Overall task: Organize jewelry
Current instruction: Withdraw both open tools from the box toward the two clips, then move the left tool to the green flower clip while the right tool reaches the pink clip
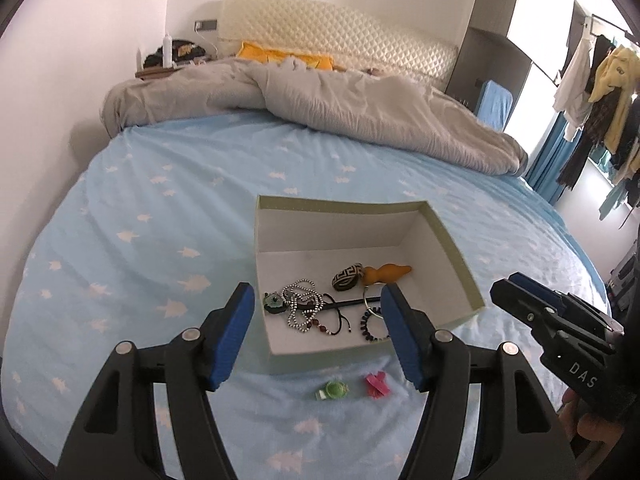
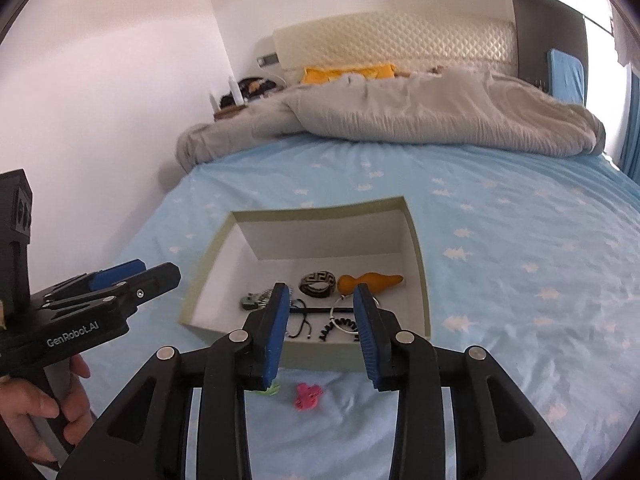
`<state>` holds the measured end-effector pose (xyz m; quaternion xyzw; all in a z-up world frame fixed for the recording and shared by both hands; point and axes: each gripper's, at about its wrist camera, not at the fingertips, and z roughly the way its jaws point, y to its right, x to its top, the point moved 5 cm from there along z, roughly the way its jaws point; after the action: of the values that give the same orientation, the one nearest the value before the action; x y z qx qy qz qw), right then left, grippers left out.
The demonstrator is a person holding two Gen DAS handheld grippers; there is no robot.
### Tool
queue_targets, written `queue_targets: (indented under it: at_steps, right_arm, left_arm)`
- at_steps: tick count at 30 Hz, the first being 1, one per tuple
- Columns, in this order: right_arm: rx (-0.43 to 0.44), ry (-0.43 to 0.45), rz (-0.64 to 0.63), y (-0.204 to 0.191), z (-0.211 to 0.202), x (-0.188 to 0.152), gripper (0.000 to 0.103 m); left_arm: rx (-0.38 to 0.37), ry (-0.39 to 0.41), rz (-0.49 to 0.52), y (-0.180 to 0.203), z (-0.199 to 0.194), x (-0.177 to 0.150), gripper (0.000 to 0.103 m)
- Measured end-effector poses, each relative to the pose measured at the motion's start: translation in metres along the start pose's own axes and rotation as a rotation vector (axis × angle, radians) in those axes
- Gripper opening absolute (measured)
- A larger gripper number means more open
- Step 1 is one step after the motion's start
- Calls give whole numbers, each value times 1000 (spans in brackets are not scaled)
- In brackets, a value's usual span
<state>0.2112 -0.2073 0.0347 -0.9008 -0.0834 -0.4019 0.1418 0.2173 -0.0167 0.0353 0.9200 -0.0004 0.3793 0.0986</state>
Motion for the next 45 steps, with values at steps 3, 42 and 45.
queue_targets:
  at_steps: [3,42,45]
  right_arm:
    - [7,38,-11,-6,-21,0,45]
    - [13,-2,-23,-1,-24,-134,49]
    - [17,-13,-22,-1,-13,-136,49]
  left_arm:
    - [12,28,11,2,-20,-4,66]
    - [-40,-25,-38,-11,-2,-128,67]
    - [-56,-47,-53,-11,11,-131,67]
